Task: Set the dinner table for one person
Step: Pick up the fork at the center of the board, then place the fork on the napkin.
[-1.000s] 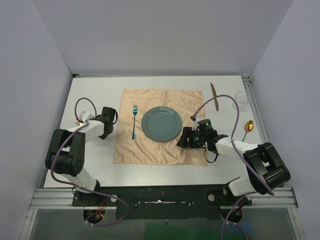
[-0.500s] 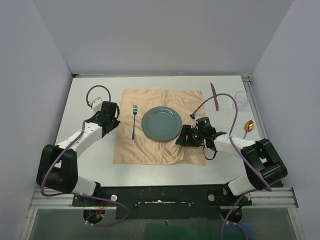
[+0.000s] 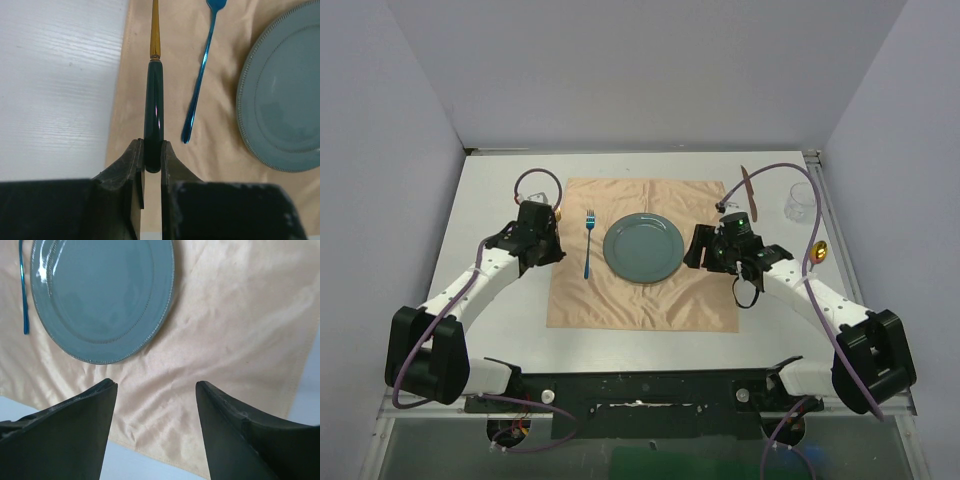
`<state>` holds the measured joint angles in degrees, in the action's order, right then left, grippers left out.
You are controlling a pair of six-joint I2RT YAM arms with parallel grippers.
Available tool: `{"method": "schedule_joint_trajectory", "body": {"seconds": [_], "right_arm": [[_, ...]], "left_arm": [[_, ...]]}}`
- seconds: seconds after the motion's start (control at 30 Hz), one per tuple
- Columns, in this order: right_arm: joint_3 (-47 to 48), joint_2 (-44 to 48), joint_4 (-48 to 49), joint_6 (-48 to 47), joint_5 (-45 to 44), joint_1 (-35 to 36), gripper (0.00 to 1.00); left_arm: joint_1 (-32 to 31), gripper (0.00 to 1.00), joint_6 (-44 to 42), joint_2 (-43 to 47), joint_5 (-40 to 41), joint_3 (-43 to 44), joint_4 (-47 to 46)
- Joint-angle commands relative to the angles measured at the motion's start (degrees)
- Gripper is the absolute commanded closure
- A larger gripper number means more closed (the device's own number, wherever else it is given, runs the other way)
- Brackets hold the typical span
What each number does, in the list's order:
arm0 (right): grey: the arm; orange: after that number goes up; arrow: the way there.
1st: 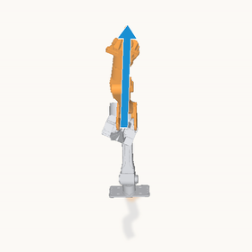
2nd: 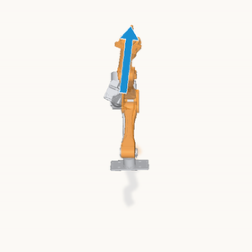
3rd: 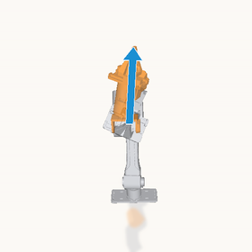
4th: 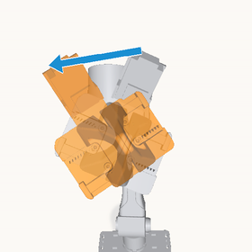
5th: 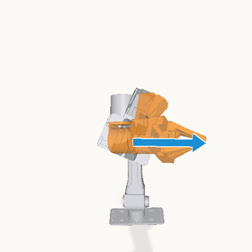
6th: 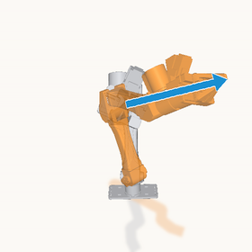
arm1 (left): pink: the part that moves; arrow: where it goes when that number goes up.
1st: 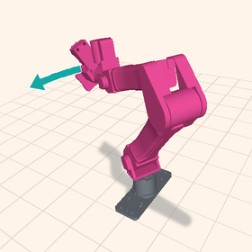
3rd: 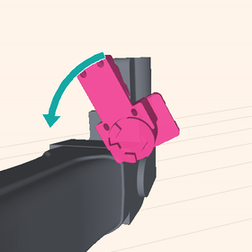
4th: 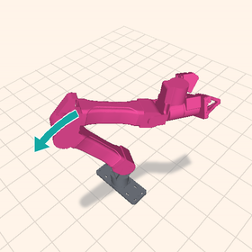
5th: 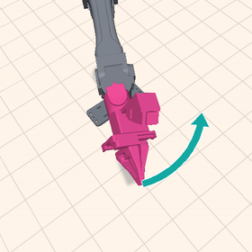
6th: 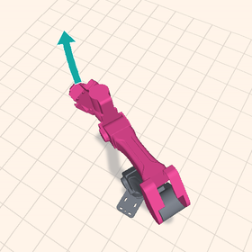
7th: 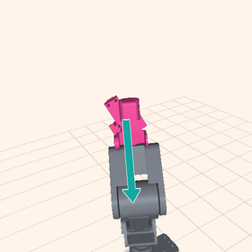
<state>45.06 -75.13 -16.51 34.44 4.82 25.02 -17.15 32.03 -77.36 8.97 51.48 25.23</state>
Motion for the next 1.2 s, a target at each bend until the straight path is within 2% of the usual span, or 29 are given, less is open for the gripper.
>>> {"method": "schedule_joint_trajectory", "body": {"seconds": [0.0,0.17,0.33,0.47,0.73,1.17], "right_arm": [[4.9,3.7,-5.9,-0.8,-6.4,0.2,0.35],[6.6,3.7,-6.6,-0.2,-6.8,0.3,0.35],[6.4,3.2,-6.3,0.2,-6.1,0.6,0.35],[6.0,3.1,-6.3,0.3,-5.9,0.7,0.35],[5.1,3.5,-5.9,1.0,-5.7,1.1,0.35],[5.0,2.2,-6.3,2.2,-6.6,2.2,0.34]], "left_arm": [[-1.9,1.0,-5.4,-0.4,-6.4,2.9,2.3],[-5.5,1.0,-6.5,-2.2,-3.1,3.2,5.1],[-5.6,1.0,-7.2,-2.1,-3.1,1.7,6.1],[-5.4,1.0,-4.7,-1.5,0.9,0.4,5.6],[-5.1,1.0,-2.9,-3.7,4.9,0.9,0.5],[-5.0,1.0,-6.1,-11.9,6.8,-0.4,-11.6]]}}
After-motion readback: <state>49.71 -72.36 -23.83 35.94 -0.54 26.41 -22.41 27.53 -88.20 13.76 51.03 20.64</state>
